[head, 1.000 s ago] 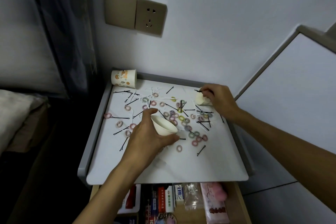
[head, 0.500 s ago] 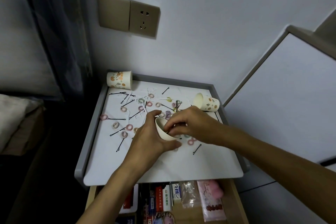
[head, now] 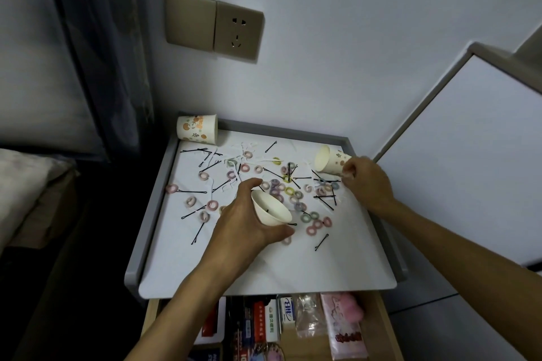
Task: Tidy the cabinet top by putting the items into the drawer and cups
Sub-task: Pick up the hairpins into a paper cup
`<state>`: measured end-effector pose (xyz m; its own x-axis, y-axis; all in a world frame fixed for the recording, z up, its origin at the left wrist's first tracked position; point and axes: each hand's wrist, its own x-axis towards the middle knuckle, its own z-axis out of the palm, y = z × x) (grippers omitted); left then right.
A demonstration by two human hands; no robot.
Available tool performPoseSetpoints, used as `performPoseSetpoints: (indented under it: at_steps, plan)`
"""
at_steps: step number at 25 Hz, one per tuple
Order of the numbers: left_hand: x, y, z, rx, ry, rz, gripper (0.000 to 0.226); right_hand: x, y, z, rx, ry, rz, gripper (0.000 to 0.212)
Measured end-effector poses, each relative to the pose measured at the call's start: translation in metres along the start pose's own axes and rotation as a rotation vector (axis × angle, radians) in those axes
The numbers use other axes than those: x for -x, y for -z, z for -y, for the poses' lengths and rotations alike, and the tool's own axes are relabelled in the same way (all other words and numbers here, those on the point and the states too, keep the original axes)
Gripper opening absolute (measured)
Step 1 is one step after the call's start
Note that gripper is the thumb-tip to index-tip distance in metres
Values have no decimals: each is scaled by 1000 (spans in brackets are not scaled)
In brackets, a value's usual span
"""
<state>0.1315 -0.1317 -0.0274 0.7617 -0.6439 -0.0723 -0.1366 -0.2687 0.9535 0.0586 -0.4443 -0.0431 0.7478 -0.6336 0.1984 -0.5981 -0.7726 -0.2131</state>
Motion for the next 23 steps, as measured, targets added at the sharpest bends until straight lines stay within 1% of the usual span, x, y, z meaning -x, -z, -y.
performPoseSetpoints:
  at_steps: [1, 2, 3, 4, 6, 8, 11, 15, 17, 18, 19, 20, 21, 22, 23]
  plan:
    - [-1, 1, 0, 2, 0, -3, 88, -9, -4, -4, 57, 53, -31, 41]
    - [-2, 2, 0, 6, -1, -7, 88, -18, -7, -4, 79, 89, -16, 57]
    - [-2, 2, -1, 11, -2, -11, 88, -26, -10, -2, 79, 91, 21, 69]
    - [-1, 3, -2, 12, -3, -13, 87, -34, -14, 0, 71, 77, 55, 73]
    - [-1, 4, -4, 11, -7, -15, 85, -50, -24, 3, 110, 67, 91, 67]
    - [-2, 5, -4, 26, -1, -16, 85, -65, -28, 9, 145, 57, 71, 63]
    - [-3, 8, -3, 13, -1, -30, 86, -85, -26, 27, 18, 53, 43, 66]
    - [-5, 9, -1, -6, -6, -35, 88, -89, -36, 43, 57, 206, 144, 69]
    - [-6, 8, -1, -3, -9, -34, 89, -84, -35, 41, 29, 181, 136, 76]
    - [-6, 8, -1, -3, -9, -33, 89, -79, -33, 40, -6, 151, 98, 78]
    - [-6, 8, -1, -5, -10, -32, 88, -72, -29, 40, -49, 129, 40, 77]
    - [-5, 7, 0, -6, -10, -31, 88, -60, -24, 44, -109, 122, -21, 70]
    - [-5, 7, 0, -7, -9, -33, 88, -45, -16, 52, -189, 115, -51, 58]
    - [-6, 7, 1, -4, -7, -36, 88, -27, -6, 65, -308, 97, -5, 43]
    - [-6, 7, 1, -1, -6, -40, 87, -5, 5, 81, -444, 67, 140, 29]
